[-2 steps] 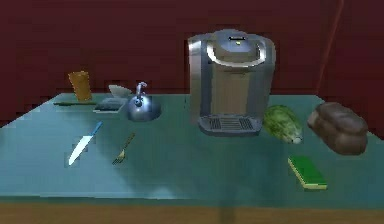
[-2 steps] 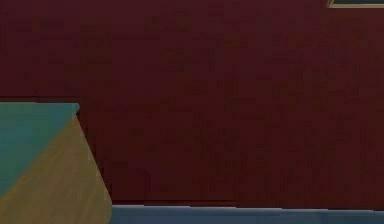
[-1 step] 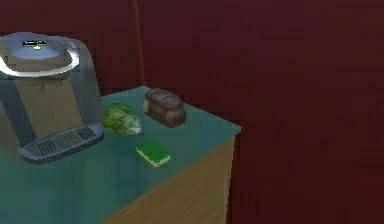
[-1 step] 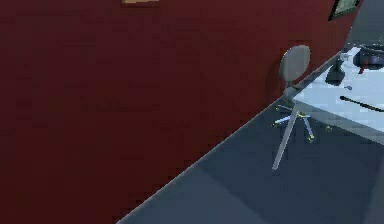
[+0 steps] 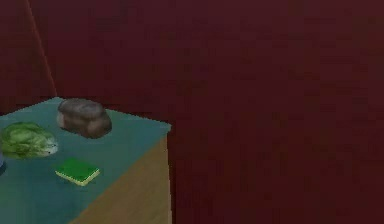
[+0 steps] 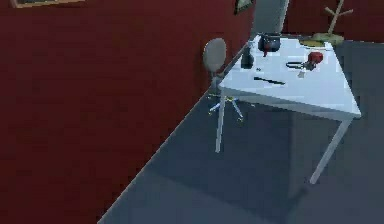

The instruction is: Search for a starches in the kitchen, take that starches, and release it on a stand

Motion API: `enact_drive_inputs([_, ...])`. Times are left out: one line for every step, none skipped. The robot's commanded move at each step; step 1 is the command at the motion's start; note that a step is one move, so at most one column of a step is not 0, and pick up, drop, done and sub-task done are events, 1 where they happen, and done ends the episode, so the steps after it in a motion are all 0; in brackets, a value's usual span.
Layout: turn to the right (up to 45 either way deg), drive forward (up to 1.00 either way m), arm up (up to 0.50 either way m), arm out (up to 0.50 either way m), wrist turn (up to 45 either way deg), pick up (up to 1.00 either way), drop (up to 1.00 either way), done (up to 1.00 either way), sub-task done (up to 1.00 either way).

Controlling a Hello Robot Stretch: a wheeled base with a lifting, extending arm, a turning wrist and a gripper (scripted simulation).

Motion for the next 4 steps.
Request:
enact_drive_inputs([0.0, 0.60, 0.00, 0.00, 0.0, 0.00, 0.00, 0.00, 0.00])
enact_drive_inputs([-45.0, 0.00, 0.00, 0.00, 0.0, 0.00, 0.00, 0.00, 0.00])
enact_drive_inputs([-45.0, 0.00, 0.00, 0.00, 0.0, 0.00, 0.00, 0.00, 0.00])
enact_drive_inputs([-45.0, 0.00, 0.00, 0.00, 0.0, 0.00, 0.00, 0.00, 0.00])
